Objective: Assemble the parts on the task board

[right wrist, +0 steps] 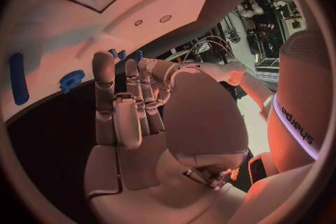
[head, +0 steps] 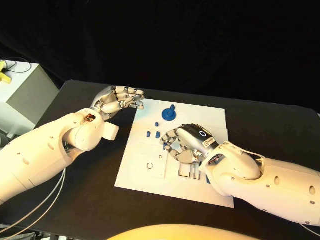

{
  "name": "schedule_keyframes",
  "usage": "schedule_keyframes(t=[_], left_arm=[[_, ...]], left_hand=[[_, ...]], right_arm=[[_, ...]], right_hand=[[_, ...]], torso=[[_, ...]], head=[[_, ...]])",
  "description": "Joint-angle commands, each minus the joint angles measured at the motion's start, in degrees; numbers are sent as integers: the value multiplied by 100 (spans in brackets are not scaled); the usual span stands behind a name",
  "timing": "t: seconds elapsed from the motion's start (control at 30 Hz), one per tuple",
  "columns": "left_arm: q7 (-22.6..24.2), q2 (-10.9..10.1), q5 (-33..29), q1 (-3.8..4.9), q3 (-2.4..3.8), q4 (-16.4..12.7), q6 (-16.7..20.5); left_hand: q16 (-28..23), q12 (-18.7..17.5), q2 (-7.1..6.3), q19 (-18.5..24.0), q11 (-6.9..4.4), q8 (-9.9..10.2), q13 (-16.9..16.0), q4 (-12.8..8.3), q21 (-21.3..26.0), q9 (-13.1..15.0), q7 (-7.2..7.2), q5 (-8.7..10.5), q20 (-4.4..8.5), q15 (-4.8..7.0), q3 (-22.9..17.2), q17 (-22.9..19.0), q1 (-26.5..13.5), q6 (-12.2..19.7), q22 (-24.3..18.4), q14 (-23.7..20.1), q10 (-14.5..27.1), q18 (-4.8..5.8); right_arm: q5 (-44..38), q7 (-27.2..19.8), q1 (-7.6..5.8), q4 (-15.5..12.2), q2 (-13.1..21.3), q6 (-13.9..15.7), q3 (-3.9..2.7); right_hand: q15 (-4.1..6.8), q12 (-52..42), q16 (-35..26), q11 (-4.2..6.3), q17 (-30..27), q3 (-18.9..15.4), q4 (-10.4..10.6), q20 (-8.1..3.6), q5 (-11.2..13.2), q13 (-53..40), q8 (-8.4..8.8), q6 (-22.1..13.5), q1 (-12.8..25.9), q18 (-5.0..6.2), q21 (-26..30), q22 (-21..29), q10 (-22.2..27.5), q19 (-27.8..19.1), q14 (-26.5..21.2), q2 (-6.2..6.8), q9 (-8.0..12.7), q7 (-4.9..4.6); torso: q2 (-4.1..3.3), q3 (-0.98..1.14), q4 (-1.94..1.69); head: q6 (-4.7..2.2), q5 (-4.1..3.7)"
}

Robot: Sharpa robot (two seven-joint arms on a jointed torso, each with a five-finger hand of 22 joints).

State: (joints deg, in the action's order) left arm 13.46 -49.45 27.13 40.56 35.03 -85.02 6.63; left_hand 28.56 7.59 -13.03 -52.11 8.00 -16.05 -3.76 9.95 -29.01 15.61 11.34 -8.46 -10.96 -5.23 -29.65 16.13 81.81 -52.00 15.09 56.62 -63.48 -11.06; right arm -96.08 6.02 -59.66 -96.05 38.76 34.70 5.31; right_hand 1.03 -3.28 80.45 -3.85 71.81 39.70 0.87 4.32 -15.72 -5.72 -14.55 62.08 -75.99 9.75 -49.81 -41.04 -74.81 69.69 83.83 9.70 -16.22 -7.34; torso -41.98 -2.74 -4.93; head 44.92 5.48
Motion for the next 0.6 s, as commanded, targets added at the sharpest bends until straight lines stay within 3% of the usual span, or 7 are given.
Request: schedule_keyframes(t=[0.03, 0.37, 0.6], left_arm=[[79, 19, -23, -4, 6, -13, 25], [75, 32, -24, -4, 7, -19, 26], [72, 37, -23, -4, 7, -18, 22]], left_hand=[[-27, -27, 12, 0, 39, 23, -4, -21, 25, -7, 24, -11, -23, -34, 21, 10, 66, 8, -6, -6, 5, 79], [-27, -27, 12, 0, 39, 23, -4, -21, 25, -7, 24, -11, -23, -34, 21, 10, 66, 8, -6, -6, 5, 79], [-27, -27, 12, 0, 39, 23, -4, -21, 25, -7, 24, -11, -23, -34, 21, 10, 66, 8, -6, -6, 5, 79]], right_arm=[[-174, 16, 51, 66, -71, 69, 10], [-456, 171, 165, 268, -262, 143, 51], [-544, 215, 228, 343, -330, 107, 73]], right_hand=[[36, -41, 28, 58, 8, 48, -6, -2, -29, -4, -41, 39, -31, -25, 23, 3, -100, -4, 276, -24, -32, -8], [36, -41, 35, 57, 21, 53, -12, -3, -33, -3, -42, 38, -33, -27, 11, -12, -101, 1, 278, -23, -37, -8], [36, -41, 38, 57, 24, 57, -16, -4, -36, -2, -44, 37, -33, -21, 33, 16, -102, -11, 279, -22, -40, -9]], torso=[[-3, 1, 5], [0, -2, -7], [-1, -3, 3]], head=[[41, 109], [102, 210], [162, 298]])
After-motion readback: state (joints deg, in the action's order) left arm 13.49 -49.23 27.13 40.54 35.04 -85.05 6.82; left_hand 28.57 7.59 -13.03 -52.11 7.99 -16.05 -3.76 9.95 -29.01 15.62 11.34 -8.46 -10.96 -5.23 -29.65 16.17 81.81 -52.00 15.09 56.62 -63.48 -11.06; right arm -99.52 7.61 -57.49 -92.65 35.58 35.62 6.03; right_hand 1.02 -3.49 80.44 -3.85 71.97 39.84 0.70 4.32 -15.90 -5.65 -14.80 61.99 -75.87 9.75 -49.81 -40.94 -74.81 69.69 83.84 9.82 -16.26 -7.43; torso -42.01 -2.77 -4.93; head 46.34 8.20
